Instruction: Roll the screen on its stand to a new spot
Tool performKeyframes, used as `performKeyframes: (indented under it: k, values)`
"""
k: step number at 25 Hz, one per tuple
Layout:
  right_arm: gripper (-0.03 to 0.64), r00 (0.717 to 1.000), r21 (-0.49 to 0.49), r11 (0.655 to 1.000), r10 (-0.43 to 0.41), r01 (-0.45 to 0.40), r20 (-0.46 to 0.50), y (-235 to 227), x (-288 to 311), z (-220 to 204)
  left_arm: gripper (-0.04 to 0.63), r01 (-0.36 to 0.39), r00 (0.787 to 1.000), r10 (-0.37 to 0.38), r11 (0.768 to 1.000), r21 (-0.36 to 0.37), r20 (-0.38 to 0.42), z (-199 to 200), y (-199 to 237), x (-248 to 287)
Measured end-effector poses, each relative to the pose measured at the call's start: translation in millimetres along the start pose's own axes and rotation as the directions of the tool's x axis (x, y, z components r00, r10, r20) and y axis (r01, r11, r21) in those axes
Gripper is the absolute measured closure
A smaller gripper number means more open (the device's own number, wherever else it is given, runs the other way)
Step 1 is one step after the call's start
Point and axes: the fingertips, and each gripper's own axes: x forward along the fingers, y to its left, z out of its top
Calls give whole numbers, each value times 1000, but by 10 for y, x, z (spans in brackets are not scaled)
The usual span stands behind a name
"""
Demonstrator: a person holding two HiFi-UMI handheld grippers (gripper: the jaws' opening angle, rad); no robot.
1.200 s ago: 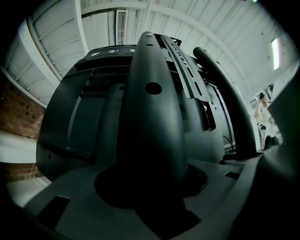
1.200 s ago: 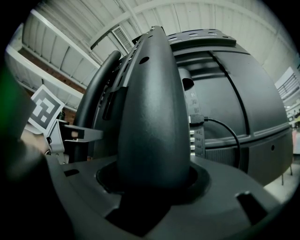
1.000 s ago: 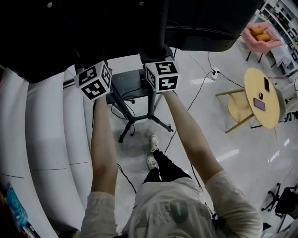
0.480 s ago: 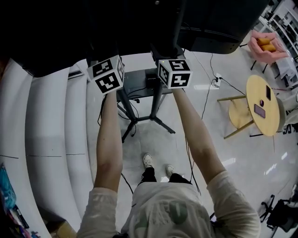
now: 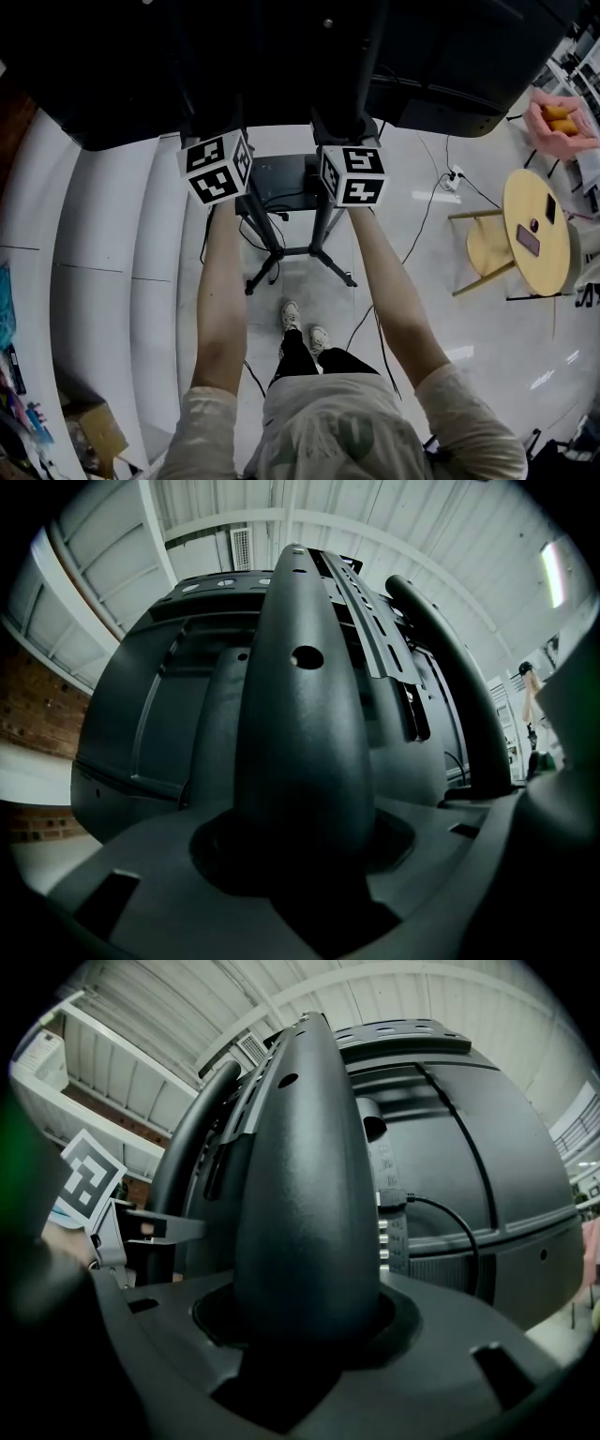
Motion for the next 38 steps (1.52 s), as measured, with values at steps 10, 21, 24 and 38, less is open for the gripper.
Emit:
performKeyframes:
  k: [10,21,24,38]
  values:
    - [414,1000,-5,1000,4,-4,4,477,-897,66,380,-2,1000,2,1000,-5,3,56,-48,-1035]
    - [414,1000,0,1000,-10,10,7,936,-1943,147,380,3,1000,-3,1000,-4,-1,132,-175,-2132]
    - [414,1000,0,1000,-13,13,10,1053,-2246,172,380,5,1000,-5,1000,-2,0,155,-227,-2441]
    - [414,1000,-5,1000,-9,9,9,1577,-3434,268,380,-2,1000,2,1000,-5,2,243,-382,-3732]
